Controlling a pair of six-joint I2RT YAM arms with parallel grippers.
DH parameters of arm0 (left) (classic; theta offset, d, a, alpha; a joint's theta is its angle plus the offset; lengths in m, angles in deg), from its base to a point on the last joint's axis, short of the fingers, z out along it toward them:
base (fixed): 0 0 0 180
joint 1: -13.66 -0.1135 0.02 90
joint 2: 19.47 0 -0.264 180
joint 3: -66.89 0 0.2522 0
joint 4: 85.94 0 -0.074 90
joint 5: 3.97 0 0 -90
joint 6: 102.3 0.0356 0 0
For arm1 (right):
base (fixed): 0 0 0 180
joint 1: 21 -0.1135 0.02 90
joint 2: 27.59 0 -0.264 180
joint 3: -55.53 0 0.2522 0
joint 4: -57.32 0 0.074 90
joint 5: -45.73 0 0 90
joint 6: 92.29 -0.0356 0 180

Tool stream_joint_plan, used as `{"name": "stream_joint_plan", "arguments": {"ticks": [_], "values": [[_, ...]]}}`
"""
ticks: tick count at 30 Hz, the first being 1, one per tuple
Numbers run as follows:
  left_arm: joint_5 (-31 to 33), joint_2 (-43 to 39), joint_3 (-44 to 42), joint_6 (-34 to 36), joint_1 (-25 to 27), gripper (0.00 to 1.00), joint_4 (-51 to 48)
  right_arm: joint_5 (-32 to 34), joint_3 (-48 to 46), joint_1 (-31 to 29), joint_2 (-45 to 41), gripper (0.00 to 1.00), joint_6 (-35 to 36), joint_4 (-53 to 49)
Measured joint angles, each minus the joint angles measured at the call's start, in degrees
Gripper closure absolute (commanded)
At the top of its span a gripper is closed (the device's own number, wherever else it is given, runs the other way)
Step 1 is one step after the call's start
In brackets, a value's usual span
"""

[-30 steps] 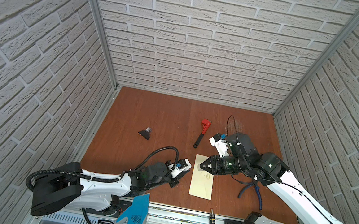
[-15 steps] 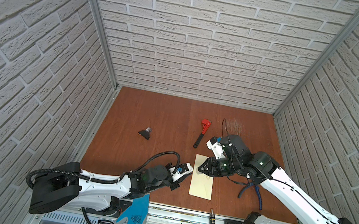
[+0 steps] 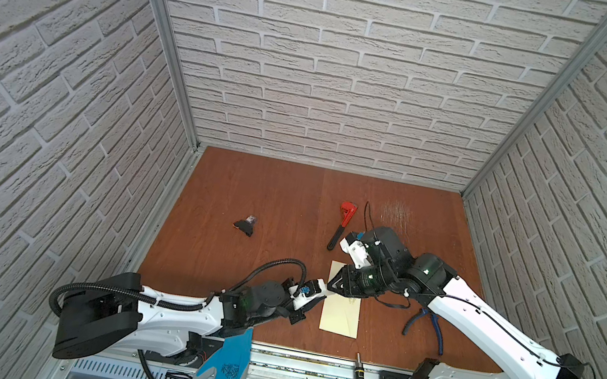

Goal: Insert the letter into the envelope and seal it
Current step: 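Press the clear cap onto the glue stick top with the right gripper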

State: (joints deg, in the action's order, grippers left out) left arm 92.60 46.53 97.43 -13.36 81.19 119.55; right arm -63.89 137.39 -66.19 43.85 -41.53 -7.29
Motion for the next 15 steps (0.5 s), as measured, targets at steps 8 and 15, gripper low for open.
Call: {"name": "stream_joint_plan", "arguments": {"ticks": [8,15], "values": [[-0.68,0.5,0.09,0.0,0.0,1.0,-0.02,0.07,-0.28,-0.04,0.37,0.76,-0.02,0.09],[-1.68,0.59,0.31,0.02,0.2,1.0,0.0,-0.07,-0.42,-0.02,0.46,0.76,-0.31,0.57]]}}
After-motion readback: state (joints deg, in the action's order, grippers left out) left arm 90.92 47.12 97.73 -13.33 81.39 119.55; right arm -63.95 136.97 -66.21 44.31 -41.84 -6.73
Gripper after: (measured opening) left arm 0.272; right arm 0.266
